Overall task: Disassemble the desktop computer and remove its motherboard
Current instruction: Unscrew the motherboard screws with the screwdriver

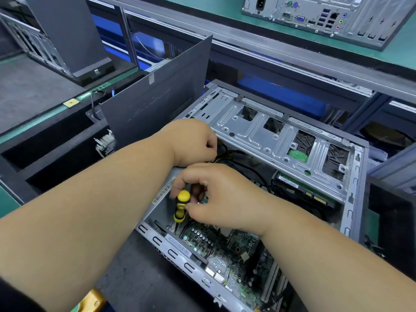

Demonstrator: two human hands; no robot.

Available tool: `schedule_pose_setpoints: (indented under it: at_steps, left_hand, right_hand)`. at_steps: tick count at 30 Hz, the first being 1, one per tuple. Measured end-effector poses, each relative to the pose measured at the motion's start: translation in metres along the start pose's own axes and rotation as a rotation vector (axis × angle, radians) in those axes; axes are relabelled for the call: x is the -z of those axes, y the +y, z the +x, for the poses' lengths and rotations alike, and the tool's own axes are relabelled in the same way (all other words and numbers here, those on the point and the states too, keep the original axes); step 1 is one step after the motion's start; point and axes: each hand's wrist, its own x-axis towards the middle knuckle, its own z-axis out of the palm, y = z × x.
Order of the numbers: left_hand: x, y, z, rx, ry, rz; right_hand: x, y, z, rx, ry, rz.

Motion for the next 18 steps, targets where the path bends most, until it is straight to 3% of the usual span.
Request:
schedule_pose_setpoints:
  at_steps: [18]
  left_hand:
    - [-0.0022,-0.0021,0.0013,-0.014,0.019,-0.007]
  right_hand:
    - [0.0007,0.0003,0.0007,-0.011,-0.001,-0.137]
